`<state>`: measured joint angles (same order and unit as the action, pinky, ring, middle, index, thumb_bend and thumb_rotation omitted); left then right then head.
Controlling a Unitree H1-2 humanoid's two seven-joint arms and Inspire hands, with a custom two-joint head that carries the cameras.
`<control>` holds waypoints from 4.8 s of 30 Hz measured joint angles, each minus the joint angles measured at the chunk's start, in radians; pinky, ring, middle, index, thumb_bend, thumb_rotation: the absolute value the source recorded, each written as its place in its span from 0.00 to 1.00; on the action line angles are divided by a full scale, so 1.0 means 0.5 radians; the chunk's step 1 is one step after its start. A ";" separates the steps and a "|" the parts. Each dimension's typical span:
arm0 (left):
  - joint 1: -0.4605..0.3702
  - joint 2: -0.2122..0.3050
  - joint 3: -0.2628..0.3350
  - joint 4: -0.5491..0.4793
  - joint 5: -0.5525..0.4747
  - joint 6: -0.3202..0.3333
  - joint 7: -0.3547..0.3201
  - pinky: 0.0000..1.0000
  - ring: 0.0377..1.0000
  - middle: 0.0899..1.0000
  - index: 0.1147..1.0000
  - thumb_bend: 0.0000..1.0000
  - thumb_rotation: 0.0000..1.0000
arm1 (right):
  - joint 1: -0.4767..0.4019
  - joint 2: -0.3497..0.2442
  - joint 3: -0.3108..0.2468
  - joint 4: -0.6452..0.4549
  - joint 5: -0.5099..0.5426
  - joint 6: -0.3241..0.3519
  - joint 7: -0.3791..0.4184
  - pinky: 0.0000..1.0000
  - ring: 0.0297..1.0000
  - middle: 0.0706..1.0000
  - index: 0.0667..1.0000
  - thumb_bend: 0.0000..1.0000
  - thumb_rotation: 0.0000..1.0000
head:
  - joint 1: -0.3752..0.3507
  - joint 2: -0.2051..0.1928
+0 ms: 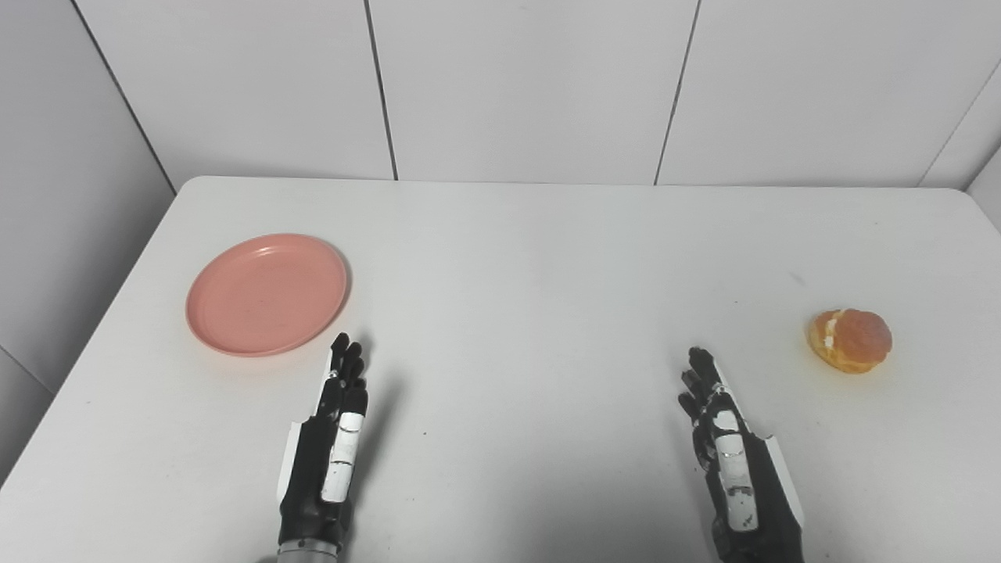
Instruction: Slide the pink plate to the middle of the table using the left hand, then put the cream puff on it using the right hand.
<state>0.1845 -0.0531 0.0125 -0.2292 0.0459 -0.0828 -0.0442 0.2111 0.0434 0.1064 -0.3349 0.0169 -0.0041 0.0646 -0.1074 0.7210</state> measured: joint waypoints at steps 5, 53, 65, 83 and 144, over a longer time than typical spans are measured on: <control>0.000 0.000 0.000 0.000 -0.001 0.000 0.000 1.00 1.00 1.00 1.00 0.81 0.92 | 0.000 0.000 0.000 -0.005 0.001 0.000 0.000 1.00 1.00 1.00 0.94 0.82 1.00 | -0.003 0.003; 0.000 0.000 -0.001 0.002 -0.019 0.000 -0.010 1.00 1.00 1.00 1.00 0.81 0.92 | 0.000 0.000 -0.003 -0.042 0.030 0.070 0.000 1.00 1.00 0.98 0.93 0.84 1.00 | 0.021 -0.009; 0.000 -0.030 -0.106 0.079 0.213 -0.123 0.097 0.99 0.99 1.00 1.00 0.72 0.95 | -0.003 -0.035 -0.134 0.092 0.177 0.022 0.080 1.00 1.00 1.00 0.93 0.82 1.00 | 0.390 -0.206; -0.021 -0.068 -0.291 0.224 0.439 -0.240 0.384 0.93 0.96 1.00 0.98 0.67 0.98 | -0.081 -0.199 -0.255 0.350 0.406 -0.215 0.236 1.00 1.00 1.00 0.98 0.81 1.00 | 0.779 -0.527; -0.833 0.409 0.299 0.098 0.358 -0.215 0.407 0.83 0.83 0.83 0.79 0.76 0.96 | -0.188 -0.158 -0.221 0.522 0.334 -0.407 0.203 1.00 0.99 0.92 0.94 0.86 1.00 | 0.788 -0.746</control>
<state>-0.2320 0.1515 0.1619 -0.1801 0.2247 -0.1901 0.1591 0.1171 -0.0356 -0.0040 -0.0740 0.1839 -0.2078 0.1660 0.2869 0.3482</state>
